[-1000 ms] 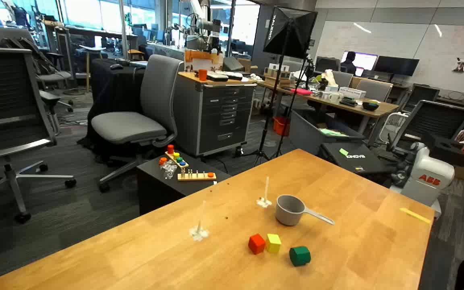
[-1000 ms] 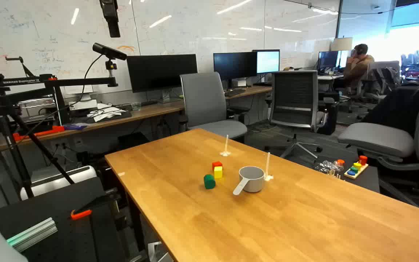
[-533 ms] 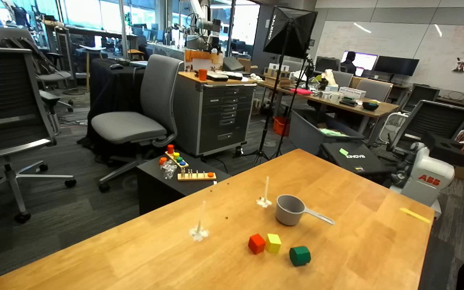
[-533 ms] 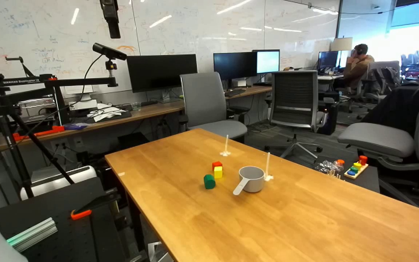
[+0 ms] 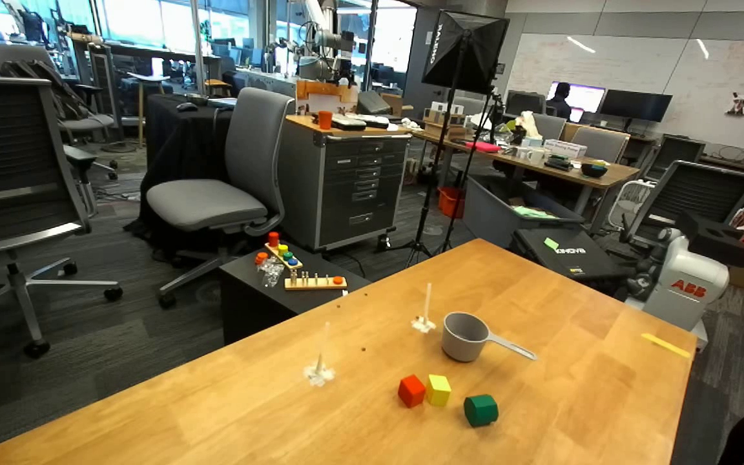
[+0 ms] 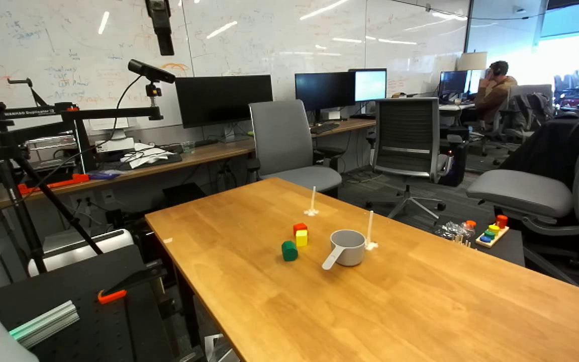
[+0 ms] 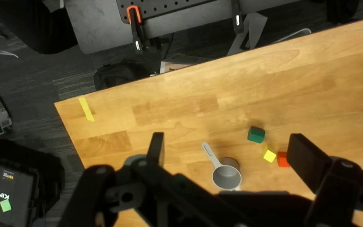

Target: Put all the blocks in the cup

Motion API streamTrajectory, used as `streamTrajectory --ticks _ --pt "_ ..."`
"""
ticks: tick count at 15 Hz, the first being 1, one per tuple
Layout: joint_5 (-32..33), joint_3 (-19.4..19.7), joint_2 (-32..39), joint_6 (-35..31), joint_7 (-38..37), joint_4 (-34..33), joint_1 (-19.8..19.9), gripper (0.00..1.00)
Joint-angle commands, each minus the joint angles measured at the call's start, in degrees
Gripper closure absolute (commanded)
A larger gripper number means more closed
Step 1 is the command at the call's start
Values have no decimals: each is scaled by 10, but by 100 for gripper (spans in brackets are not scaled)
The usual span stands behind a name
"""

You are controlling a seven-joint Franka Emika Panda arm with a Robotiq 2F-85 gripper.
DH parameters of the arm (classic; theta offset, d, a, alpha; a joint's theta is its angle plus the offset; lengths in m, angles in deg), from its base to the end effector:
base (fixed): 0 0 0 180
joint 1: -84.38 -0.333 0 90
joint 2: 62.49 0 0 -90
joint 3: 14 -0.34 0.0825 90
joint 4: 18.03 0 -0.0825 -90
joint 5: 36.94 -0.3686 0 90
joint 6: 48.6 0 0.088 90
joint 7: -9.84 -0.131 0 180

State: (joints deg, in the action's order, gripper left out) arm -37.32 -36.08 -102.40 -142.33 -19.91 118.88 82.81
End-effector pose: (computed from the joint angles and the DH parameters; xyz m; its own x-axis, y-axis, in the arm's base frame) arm 0.2765 0.1471 0.5303 0.9798 -0.1963 0.0373 -0.1994 -0.9477 0.2491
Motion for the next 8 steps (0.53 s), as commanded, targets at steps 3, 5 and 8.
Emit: streamTrajectory --ticks 3,5,8 --pt "86 12 177 -120 2 -78 38 0" --pt "107 0 241 -151 -2 -105 66 0" --pt "96 46 335 -150 15 -141 26 0"
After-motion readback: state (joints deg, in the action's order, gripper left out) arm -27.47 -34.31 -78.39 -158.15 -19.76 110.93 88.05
